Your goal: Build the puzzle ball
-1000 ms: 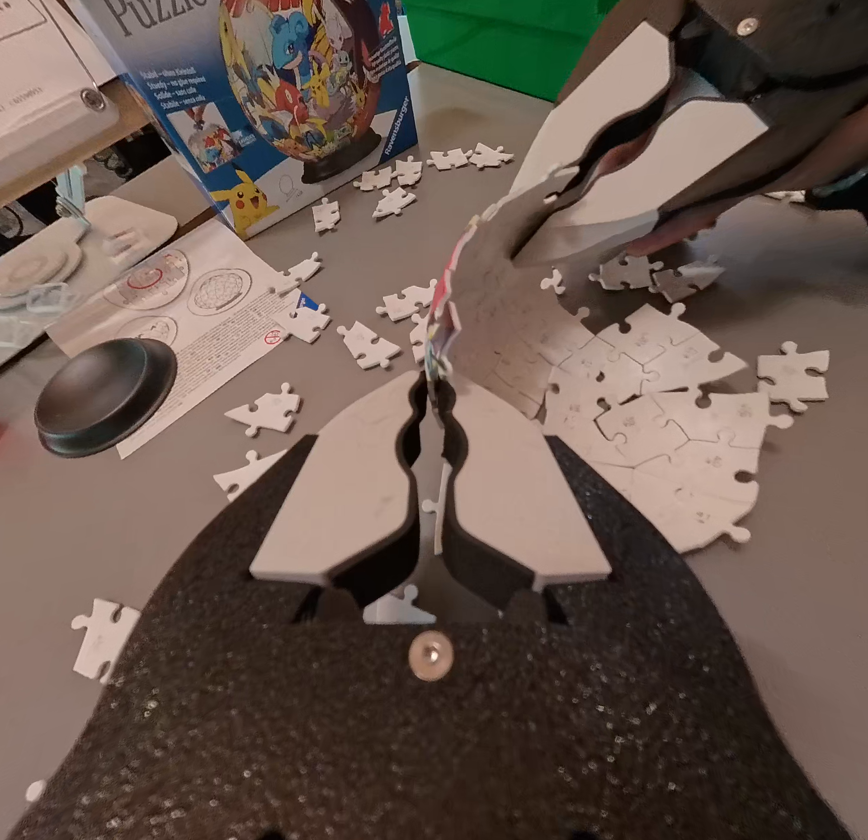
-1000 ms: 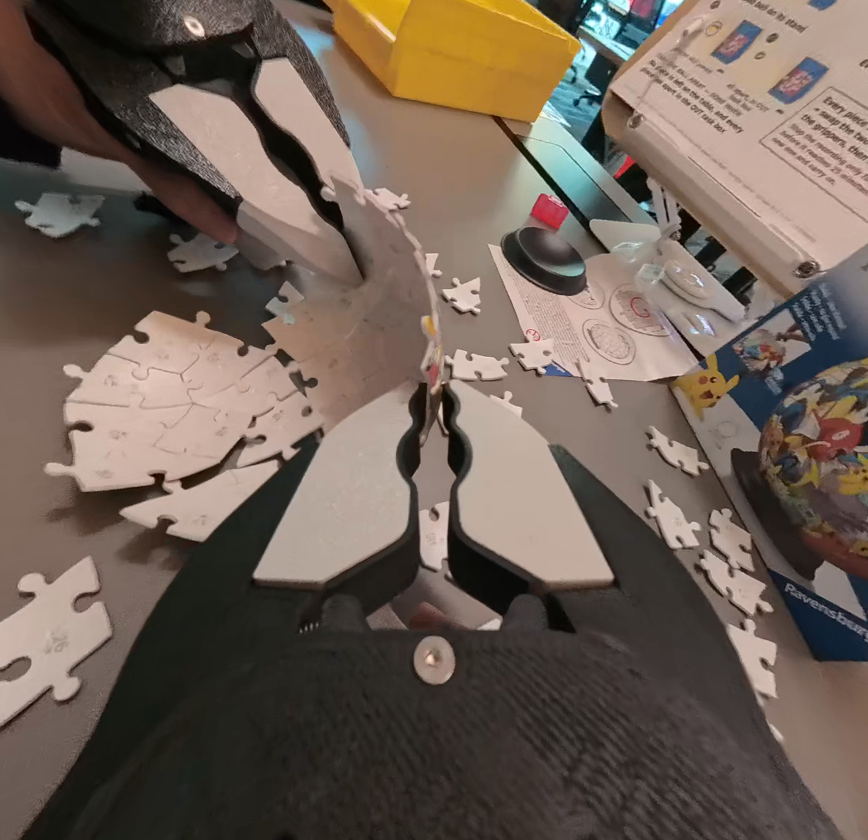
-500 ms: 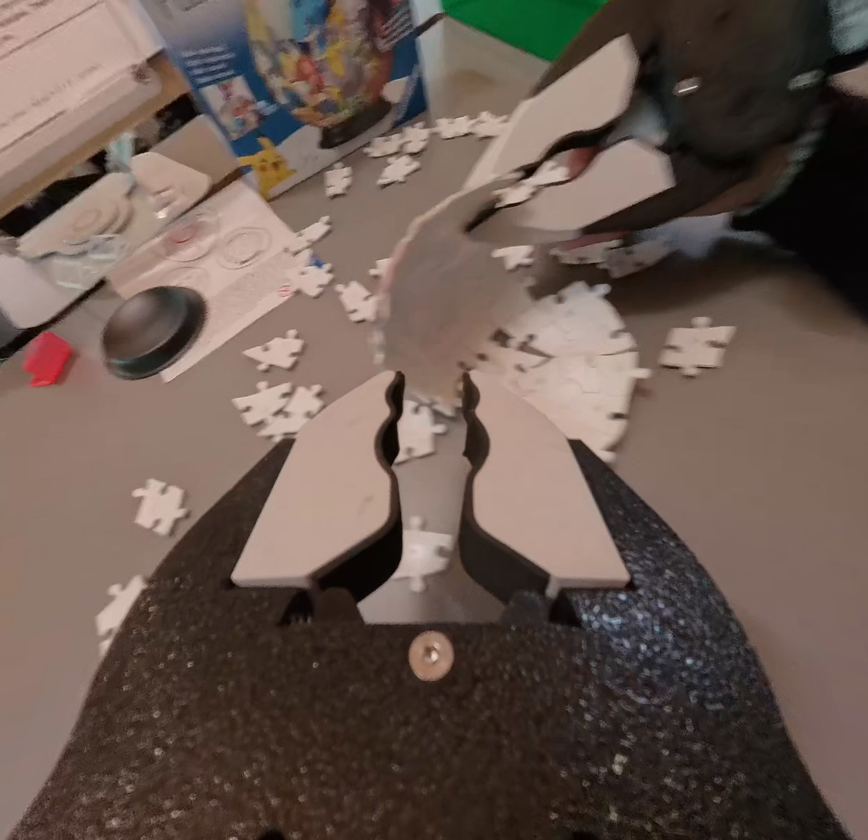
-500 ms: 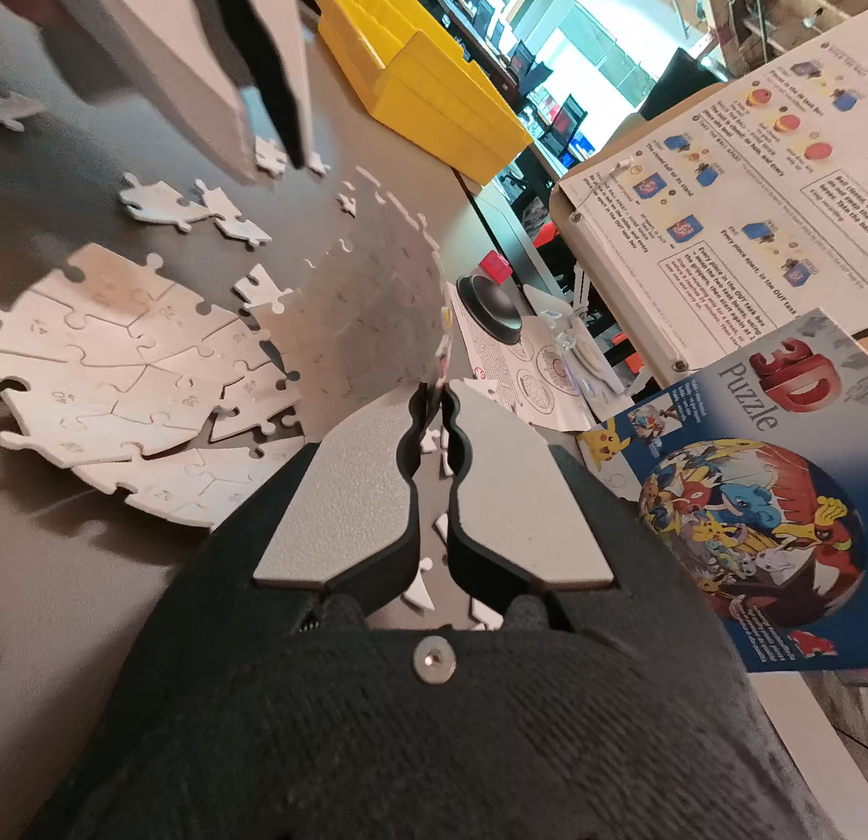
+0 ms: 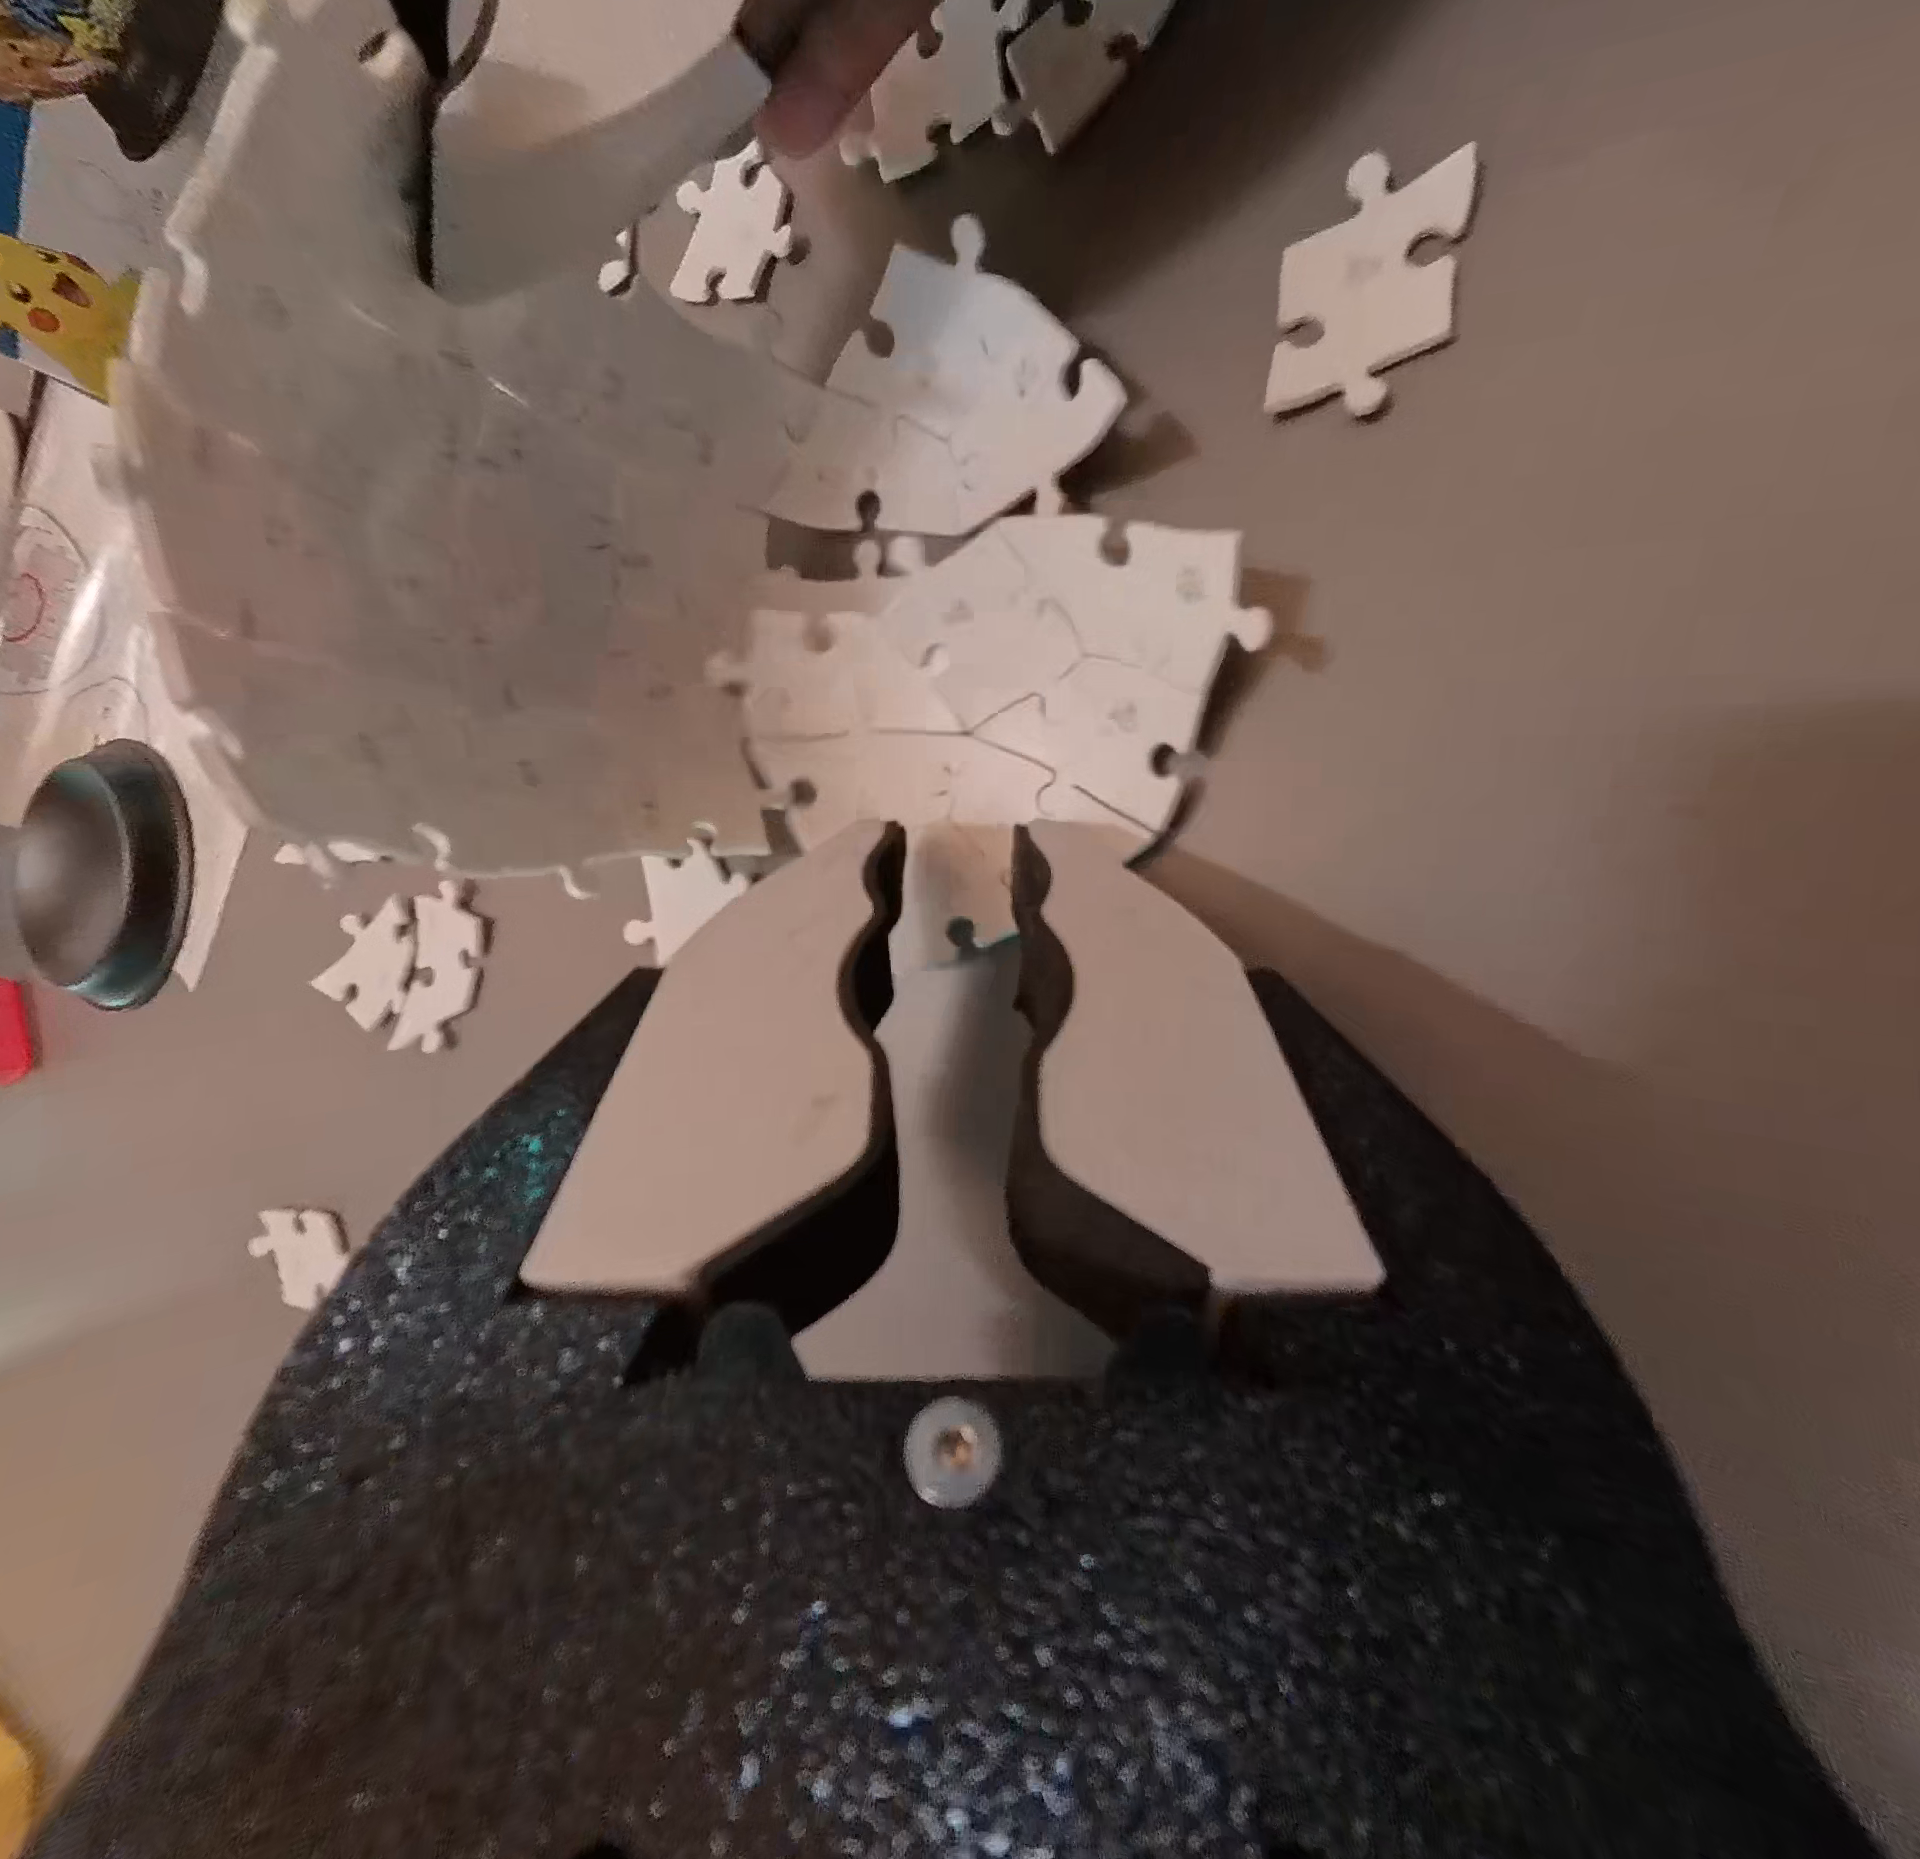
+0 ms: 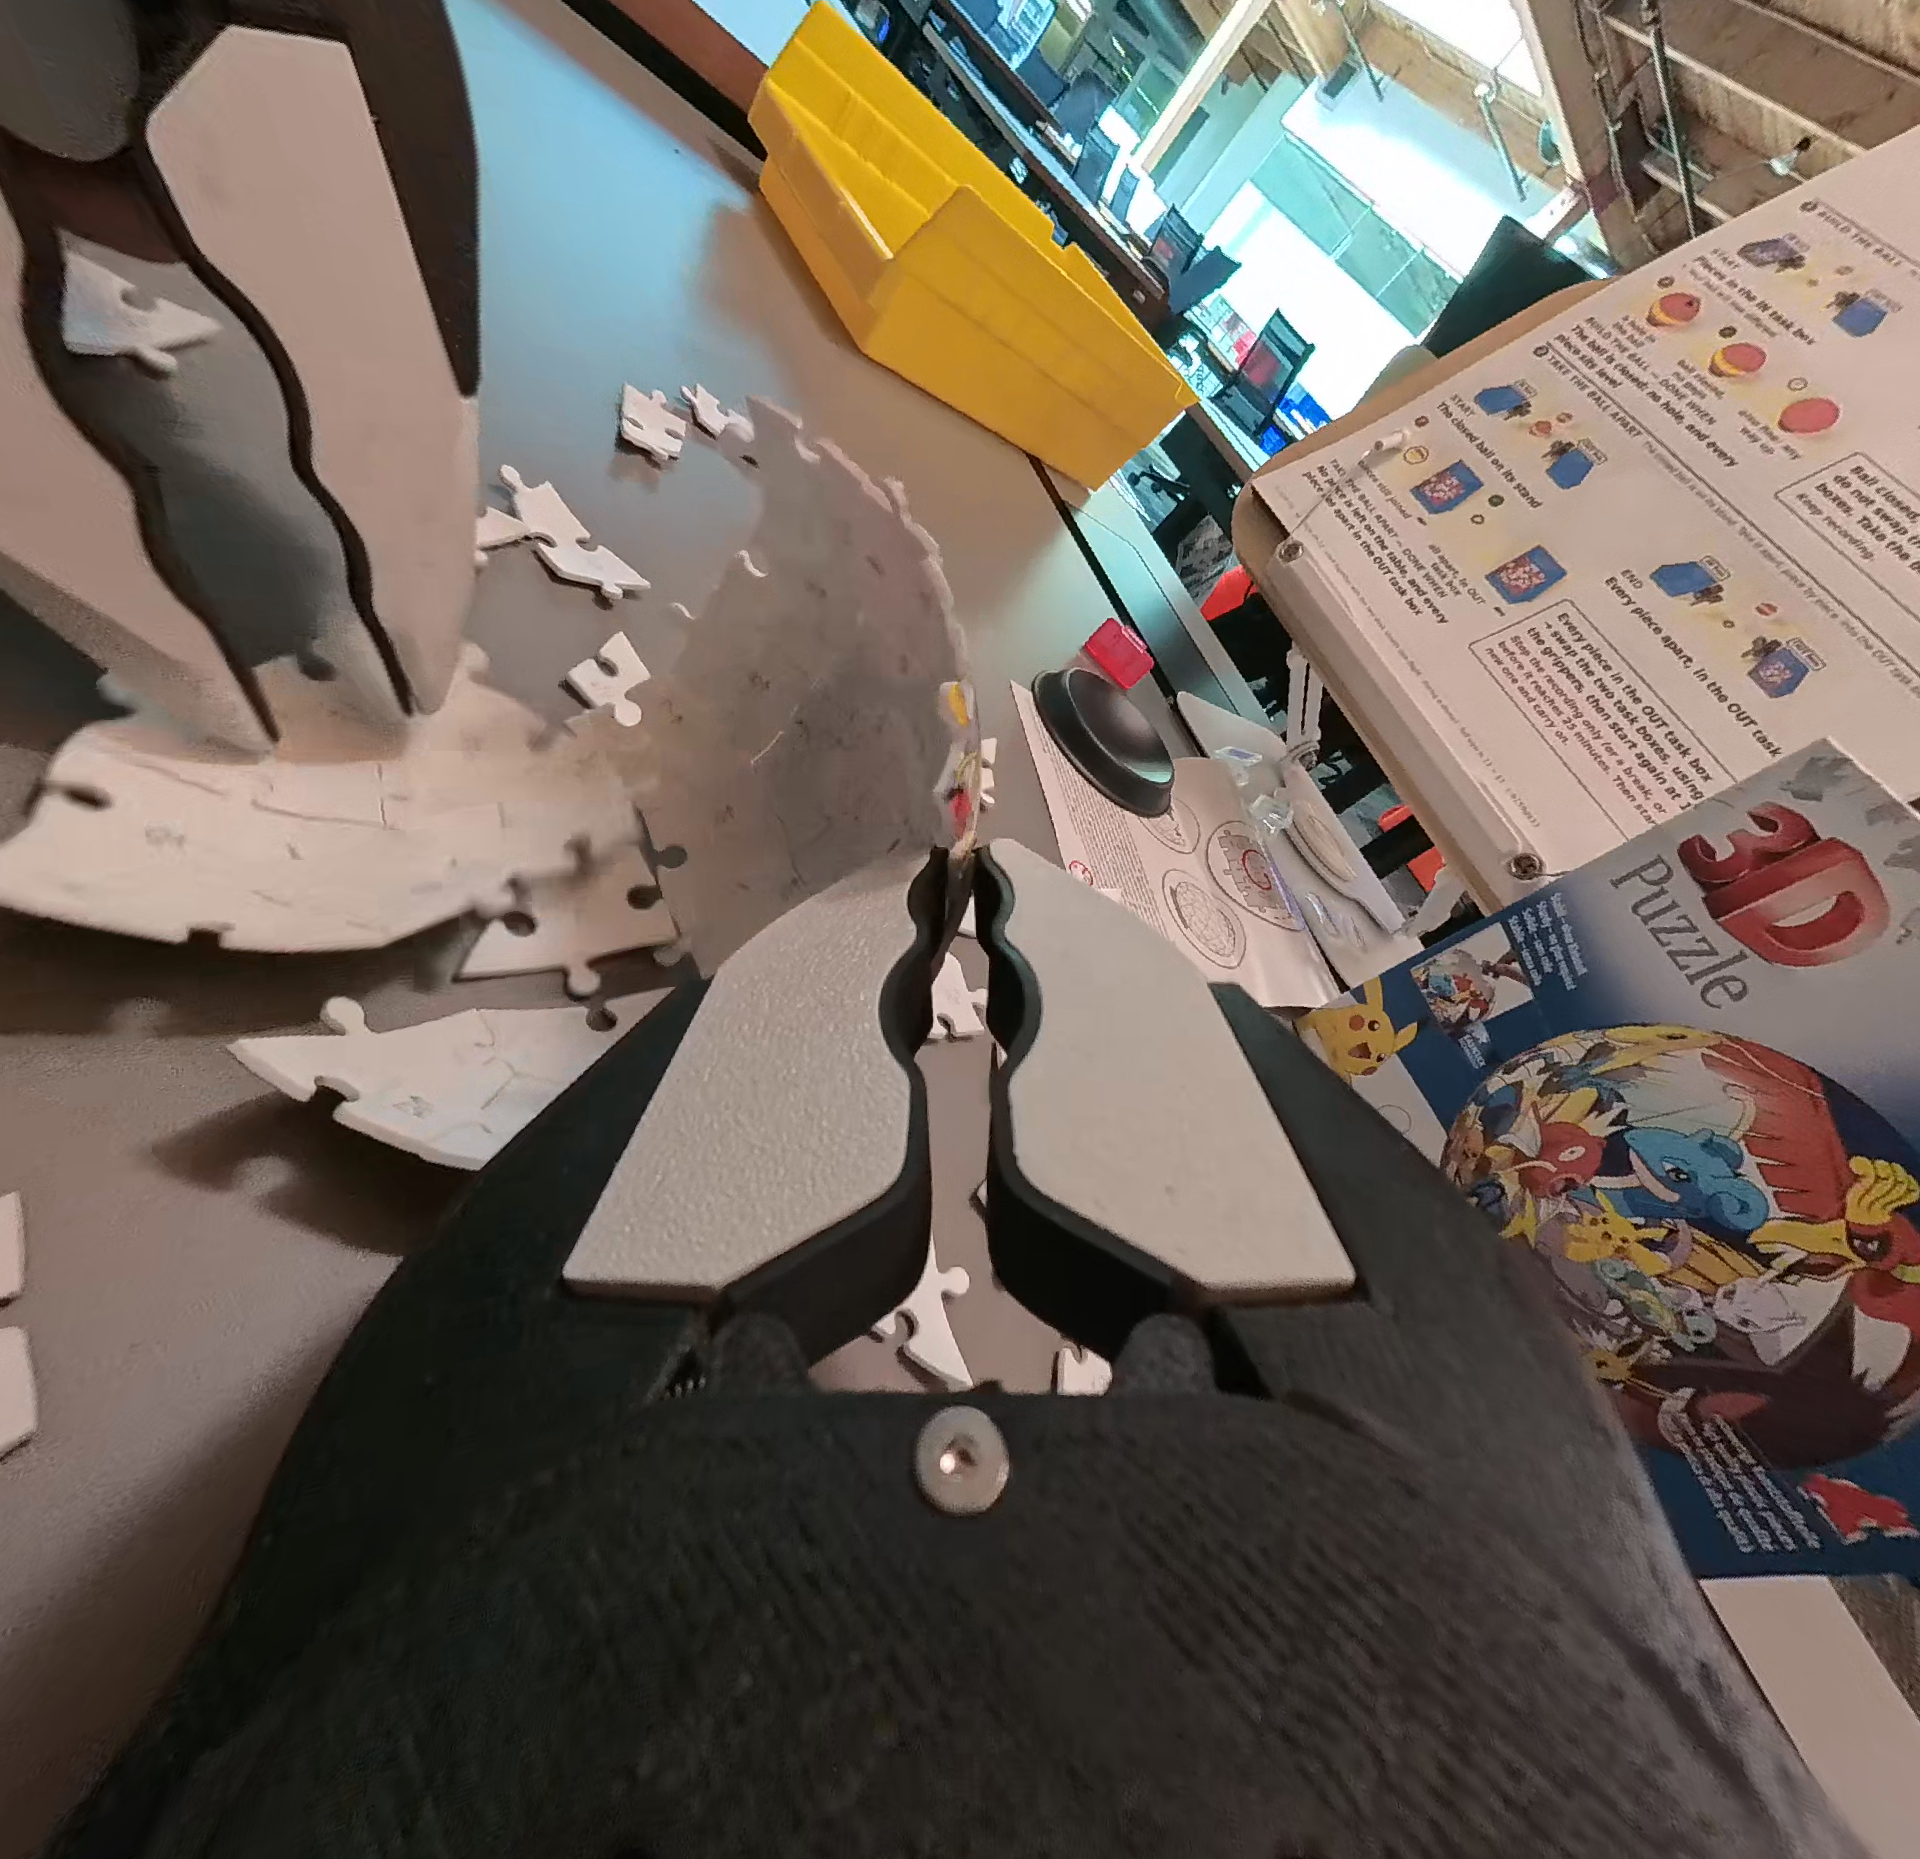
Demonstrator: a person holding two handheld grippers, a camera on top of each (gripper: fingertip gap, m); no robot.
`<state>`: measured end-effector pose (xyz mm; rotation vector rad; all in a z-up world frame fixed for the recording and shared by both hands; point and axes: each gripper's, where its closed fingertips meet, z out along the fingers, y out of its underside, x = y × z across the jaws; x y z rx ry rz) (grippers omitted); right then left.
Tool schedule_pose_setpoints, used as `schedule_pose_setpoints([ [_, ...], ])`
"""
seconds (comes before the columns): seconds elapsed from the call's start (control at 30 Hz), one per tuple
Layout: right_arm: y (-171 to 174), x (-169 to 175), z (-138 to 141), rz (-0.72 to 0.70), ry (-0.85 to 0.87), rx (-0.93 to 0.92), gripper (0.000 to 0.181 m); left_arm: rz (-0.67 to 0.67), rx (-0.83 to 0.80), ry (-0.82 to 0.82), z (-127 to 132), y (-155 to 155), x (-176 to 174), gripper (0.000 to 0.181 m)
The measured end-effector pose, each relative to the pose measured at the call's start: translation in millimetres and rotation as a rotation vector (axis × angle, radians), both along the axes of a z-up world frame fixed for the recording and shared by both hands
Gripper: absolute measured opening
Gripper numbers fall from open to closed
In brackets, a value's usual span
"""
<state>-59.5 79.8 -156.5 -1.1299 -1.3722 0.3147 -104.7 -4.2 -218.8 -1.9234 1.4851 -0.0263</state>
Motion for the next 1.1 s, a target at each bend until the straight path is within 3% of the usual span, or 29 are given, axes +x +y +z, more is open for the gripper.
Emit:
schedule_pose_setpoints([
  [0.2, 1.5, -0.2, -0.5, -0.009, 0.001, 0.005, 0.005, 0.018, 0.012, 0.022, 9.8, 9.3, -4.1, 0.018],
  [0.33, 2.5, 0.3, -1.1, -0.014, 0.001, 0.003, 0.005, 0.006, 0.033, -0.032, 22.9, 6.5, 15.1, 0.019],
  [0.43, 2.0, -0.6, -0.7, -0.010, 0.004, 0.002, 0.005, -0.011, 0.060, 0.011, 13.8, 11.7, 21.1, 0.021],
  [0.67, 2.6, 1.4, -1.4, -0.018, -0.003, 0.005, 0.005, 0.164, -0.008, 0.092, -3.6, 11.0, -0.2, 0.007],
  [0.93, 3.2, 0.8, -1.5, -0.019, -0.002, 0.003, 0.005, 0.454, -0.122, -0.033, -5.9, -4.7, -12.9, 0.000],
  [1.1, 3.1, 0.5, -1.5, -0.018, 0.000, 0.002, 0.005, 0.475, -0.134, -0.044, -5.9, -7.2, -12.4, 0.000],
])
